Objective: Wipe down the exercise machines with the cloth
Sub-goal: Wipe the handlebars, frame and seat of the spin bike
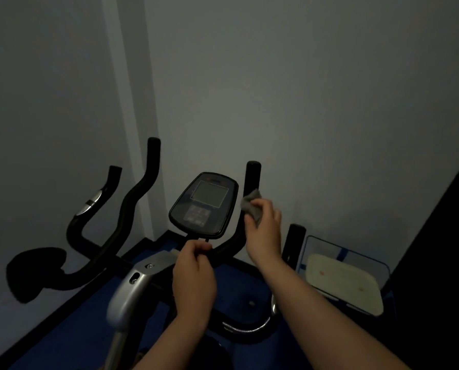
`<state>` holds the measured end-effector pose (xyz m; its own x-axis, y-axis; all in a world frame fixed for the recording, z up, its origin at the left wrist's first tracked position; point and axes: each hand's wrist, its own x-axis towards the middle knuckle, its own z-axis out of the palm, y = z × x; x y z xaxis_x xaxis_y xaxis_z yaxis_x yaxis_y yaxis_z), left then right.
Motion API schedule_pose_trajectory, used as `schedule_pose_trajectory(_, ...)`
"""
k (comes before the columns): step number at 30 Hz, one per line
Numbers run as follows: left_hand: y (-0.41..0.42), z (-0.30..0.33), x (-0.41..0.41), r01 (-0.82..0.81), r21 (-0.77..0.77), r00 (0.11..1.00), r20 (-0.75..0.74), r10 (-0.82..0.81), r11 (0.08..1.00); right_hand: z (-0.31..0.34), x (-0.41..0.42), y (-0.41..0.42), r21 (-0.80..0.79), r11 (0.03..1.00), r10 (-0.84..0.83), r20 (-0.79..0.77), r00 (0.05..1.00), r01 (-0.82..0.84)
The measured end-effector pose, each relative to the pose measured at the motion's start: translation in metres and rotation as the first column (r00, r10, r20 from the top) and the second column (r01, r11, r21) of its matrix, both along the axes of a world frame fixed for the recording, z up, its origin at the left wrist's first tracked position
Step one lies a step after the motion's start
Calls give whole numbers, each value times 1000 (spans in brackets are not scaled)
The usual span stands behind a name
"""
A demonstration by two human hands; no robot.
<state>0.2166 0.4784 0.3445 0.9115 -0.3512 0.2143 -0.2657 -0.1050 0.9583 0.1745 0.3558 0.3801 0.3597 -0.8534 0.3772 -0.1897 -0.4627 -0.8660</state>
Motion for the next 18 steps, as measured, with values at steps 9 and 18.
schedule_pose_trajectory(9,1,-1,2,-13,42,1000,5,13,999,-11,-14,0,119,993,14,117,993,-28)
schedule_pose_trajectory(18,2,-2,7,-65,39,995,-75,68,997,-1,-26,2,-150,960,191,-257,947,-234)
